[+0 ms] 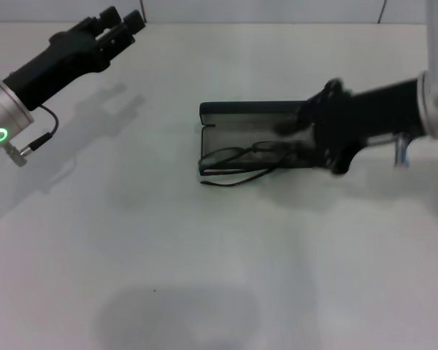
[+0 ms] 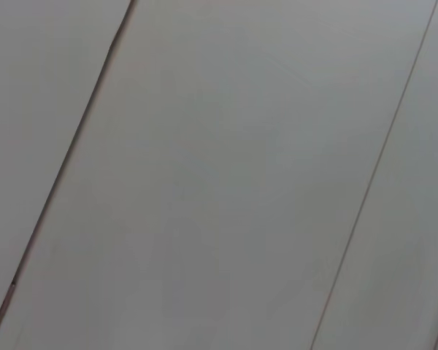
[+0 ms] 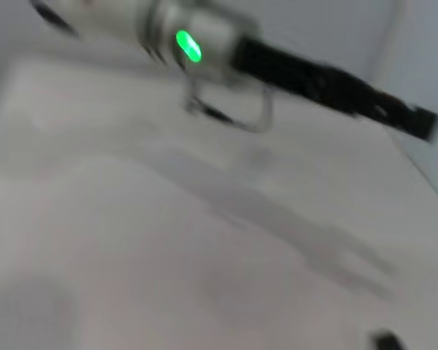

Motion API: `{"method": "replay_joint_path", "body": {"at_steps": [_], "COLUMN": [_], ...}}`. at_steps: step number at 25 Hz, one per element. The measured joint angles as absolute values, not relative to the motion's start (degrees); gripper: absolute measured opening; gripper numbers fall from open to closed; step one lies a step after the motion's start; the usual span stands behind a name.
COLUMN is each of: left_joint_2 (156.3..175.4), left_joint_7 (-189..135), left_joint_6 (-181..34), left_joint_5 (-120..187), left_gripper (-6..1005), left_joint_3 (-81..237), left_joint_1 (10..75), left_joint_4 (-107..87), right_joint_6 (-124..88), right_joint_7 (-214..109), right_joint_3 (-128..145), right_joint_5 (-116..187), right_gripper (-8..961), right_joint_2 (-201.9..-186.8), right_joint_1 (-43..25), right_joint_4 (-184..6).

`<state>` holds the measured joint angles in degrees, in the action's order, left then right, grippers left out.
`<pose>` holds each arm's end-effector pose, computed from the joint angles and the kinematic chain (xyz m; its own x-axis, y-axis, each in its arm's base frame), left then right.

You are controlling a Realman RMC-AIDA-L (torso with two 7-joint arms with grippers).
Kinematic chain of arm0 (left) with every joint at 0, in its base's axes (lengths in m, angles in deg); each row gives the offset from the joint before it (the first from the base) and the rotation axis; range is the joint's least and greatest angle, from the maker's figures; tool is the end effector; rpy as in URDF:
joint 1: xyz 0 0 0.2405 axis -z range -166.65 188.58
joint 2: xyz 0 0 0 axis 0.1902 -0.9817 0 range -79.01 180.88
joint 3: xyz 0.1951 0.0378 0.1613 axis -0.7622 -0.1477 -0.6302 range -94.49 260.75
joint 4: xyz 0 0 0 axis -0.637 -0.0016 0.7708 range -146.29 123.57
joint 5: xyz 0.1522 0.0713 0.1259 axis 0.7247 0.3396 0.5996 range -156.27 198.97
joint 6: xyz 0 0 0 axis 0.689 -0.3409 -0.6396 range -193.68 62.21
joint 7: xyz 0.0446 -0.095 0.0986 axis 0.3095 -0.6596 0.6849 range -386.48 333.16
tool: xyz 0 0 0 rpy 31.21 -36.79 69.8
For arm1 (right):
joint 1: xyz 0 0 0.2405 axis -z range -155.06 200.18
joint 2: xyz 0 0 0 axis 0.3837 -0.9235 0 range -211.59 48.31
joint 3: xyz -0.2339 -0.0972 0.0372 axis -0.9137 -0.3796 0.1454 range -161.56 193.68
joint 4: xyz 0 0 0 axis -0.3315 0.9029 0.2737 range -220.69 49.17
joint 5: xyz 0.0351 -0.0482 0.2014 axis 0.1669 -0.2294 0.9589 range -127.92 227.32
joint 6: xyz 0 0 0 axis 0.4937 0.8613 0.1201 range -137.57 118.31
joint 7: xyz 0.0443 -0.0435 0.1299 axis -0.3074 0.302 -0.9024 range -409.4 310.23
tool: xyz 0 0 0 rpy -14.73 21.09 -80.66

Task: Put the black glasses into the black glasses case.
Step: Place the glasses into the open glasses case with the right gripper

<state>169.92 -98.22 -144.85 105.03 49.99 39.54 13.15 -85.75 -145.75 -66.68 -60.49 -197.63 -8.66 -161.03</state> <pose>-0.2791 0.3561 0.0303 0.4214 0.1851 0.8878 0.7541 -0.6153 -0.2297 0.1184 0.3514 -0.0108 0.9783 0.1512 -0.1419 0.1172 -0.9678 -0.2229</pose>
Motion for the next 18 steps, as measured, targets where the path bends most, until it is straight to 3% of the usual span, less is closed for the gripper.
{"method": "replay_joint_path", "body": {"at_steps": [9,18], "left_joint_2": [169.57,169.58], "left_joint_7": [-98.47,-98.11], "left_joint_6": [-144.10,-143.48], "left_joint_5": [105.09,106.43], "left_gripper": [601,601], "left_joint_3": [49.94,49.91], "left_joint_1": [40.94,41.52], "left_joint_4": [12.93,13.03], "right_joint_6": [-78.60,-73.21], "right_joint_7": [-126.53,-131.40], "right_joint_3": [-66.74,-68.16], "right_joint_5": [-42.58,-52.33], "right_gripper": [206,206], "right_joint_2": [-197.79,-197.53], "right_joint_1": [-15.68,-17.77], "right_joint_4": [-128.64,-131.55]}}
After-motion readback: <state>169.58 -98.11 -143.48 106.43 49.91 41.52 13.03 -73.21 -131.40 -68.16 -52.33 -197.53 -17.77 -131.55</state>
